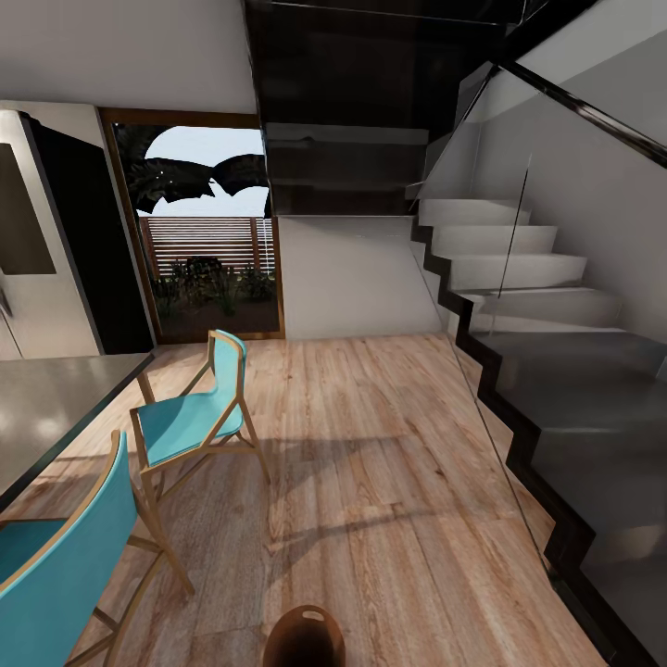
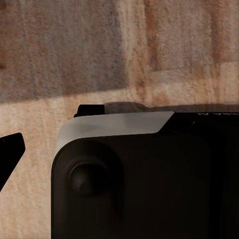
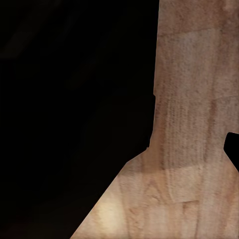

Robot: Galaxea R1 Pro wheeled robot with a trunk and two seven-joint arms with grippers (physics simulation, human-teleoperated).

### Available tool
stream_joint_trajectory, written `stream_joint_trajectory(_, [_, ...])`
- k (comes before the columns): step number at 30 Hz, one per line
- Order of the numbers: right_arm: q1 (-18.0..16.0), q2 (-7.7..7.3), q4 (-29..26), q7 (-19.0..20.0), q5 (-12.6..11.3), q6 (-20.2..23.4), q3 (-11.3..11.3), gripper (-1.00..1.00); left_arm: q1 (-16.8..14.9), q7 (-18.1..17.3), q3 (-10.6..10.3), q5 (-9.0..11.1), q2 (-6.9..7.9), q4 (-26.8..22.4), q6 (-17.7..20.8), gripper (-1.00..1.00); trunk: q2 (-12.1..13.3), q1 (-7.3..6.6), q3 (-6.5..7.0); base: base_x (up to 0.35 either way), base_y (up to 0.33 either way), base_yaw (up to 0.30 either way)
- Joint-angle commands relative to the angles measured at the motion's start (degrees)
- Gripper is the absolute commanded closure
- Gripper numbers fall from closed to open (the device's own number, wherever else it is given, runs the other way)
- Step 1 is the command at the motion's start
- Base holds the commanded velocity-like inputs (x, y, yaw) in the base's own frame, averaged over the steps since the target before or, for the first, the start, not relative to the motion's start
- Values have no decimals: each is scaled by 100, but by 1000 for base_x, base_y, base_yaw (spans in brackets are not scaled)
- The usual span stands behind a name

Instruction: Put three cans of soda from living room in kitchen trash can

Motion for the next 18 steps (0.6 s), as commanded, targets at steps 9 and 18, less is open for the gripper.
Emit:
stream_joint_trajectory(9, [0,0,0,0,0,0,0,-100,0,0,0,0,0,0,0,-100,0,0,0,0,0,0])
stream_joint_trajectory(18, [0,0,0,0,0,0,0,-100,0,0,0,0,0,0,0,-100,0,0,0,0,0,0])
